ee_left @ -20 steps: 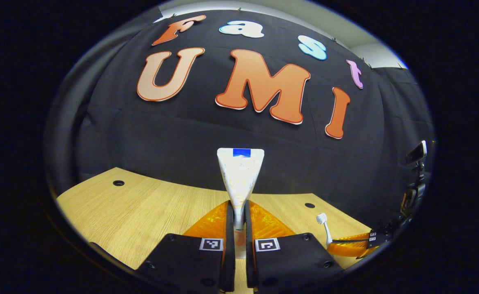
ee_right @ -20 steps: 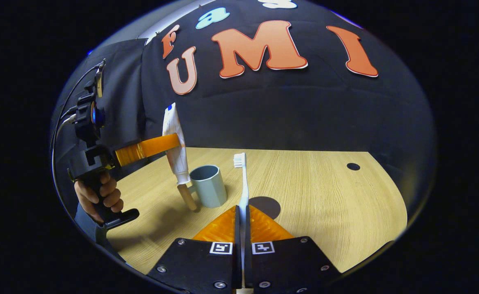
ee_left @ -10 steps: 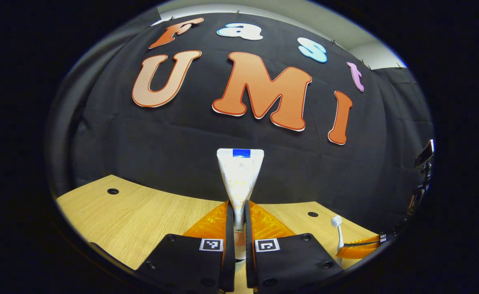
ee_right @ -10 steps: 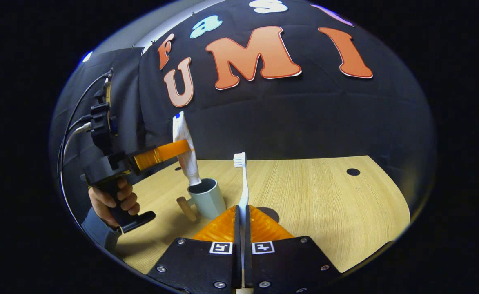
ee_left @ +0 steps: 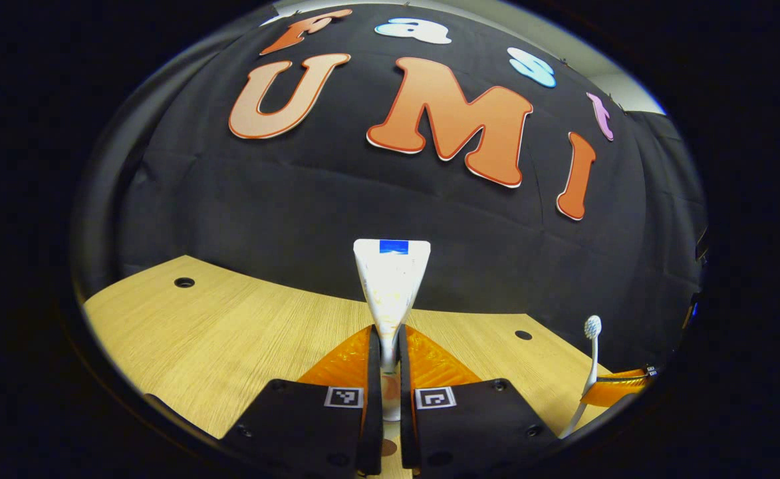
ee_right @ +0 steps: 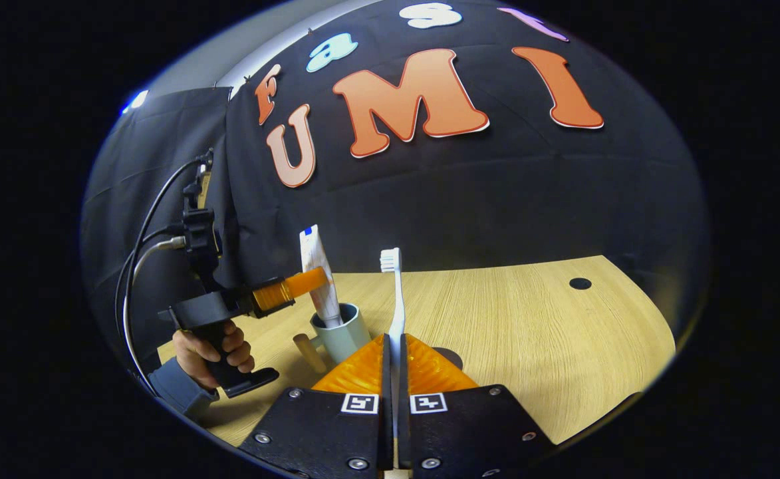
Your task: Put the toothbrush and toothpaste on the desktop into the cup, then pick up the cup and place it on the coaster on the desktop.
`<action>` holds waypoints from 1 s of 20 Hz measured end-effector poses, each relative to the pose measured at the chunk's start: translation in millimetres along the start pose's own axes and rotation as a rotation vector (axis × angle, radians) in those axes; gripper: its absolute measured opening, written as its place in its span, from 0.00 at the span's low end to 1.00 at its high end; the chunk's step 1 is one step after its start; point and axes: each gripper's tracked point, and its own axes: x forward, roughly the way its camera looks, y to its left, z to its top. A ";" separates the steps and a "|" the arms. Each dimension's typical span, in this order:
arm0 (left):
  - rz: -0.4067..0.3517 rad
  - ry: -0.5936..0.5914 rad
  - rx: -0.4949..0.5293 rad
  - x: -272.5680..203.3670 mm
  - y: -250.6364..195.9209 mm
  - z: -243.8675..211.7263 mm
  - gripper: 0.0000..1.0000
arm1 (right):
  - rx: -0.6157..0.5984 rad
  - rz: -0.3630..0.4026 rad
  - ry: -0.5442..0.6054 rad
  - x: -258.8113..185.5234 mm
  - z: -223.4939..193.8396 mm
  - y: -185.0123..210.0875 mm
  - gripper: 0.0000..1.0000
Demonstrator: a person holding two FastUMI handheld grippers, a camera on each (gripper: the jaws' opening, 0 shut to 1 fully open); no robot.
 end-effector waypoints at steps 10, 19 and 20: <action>0.016 0.063 0.019 3.4 6.5 -28.3 0.18 | 0.065 0.059 -0.138 27.3 27.9 23.9 0.03; -0.008 0.116 0.005 -4.6 4.0 -46.7 0.24 | 0.158 0.114 -0.288 68.3 59.1 46.9 0.03; -0.019 0.131 -0.004 -5.7 2.3 -48.3 0.26 | 0.164 0.125 -0.319 71.0 64.3 49.8 0.03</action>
